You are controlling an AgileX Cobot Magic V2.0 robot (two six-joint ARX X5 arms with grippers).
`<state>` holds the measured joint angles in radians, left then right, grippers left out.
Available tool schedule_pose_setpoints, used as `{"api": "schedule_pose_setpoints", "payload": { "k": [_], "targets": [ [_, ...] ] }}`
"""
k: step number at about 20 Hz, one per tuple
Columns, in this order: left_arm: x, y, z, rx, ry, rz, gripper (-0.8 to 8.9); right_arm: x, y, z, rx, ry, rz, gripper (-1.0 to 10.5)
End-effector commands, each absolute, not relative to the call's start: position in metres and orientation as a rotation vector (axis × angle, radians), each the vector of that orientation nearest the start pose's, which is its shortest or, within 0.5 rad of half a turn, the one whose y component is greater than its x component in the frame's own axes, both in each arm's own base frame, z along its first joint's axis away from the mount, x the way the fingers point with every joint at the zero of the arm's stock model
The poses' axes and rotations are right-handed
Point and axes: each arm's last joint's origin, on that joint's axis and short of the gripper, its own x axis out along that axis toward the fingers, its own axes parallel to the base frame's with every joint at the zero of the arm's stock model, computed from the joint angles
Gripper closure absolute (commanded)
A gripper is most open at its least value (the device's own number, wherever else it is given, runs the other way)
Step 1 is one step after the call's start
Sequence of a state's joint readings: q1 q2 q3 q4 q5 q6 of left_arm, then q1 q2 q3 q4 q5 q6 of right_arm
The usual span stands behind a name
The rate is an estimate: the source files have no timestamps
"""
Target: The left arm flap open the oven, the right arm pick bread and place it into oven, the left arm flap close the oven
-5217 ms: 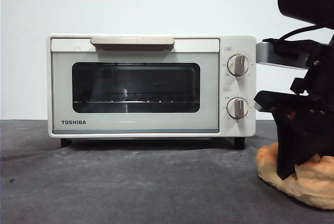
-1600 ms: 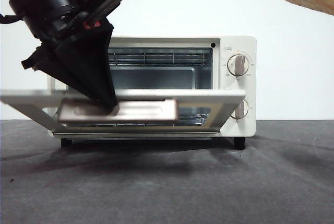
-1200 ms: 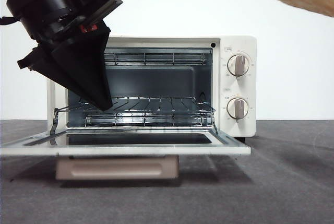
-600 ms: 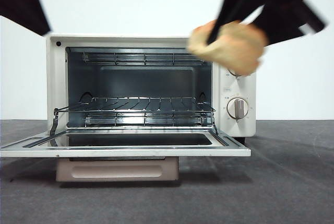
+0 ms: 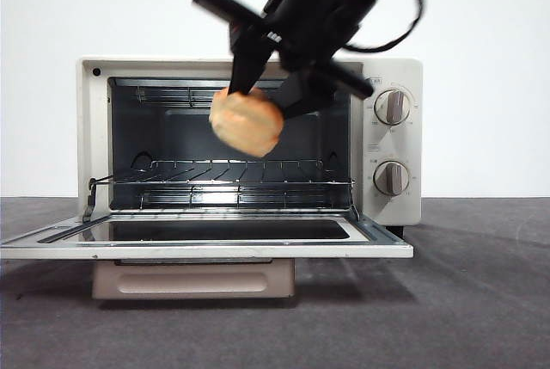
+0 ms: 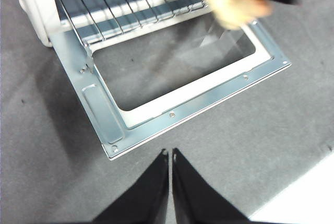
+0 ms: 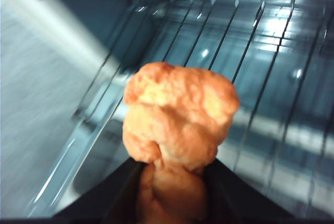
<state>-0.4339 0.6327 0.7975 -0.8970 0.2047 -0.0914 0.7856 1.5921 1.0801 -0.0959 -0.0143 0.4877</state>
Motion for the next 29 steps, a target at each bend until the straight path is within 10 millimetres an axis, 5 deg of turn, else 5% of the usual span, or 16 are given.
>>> {"api": "schedule_pose_setpoints", "payload": {
  "k": [1, 13, 20, 29],
  "targets": [
    [0.096, -0.051, 0.297, 0.013, 0.751, -0.581, 7.97, 0.257, 0.261, 0.238, 0.204, 0.735, 0.562, 8.1],
    [0.095, -0.051, 0.297, 0.012, 0.748, -0.581, 7.97, 0.28, 0.268, 0.216, 0.18, 0.639, 0.382, 7.1],
    [0.095, -0.051, 0.297, 0.013, 0.748, -0.581, 7.97, 0.28, 0.269, 0.214, 0.179, 0.64, 0.382, 4.9],
    [0.095, -0.051, 0.297, 0.013, 0.747, -0.581, 7.97, 0.262, 0.258, 0.251, 0.193, 0.625, 0.417, 4.6]
  ]
}}
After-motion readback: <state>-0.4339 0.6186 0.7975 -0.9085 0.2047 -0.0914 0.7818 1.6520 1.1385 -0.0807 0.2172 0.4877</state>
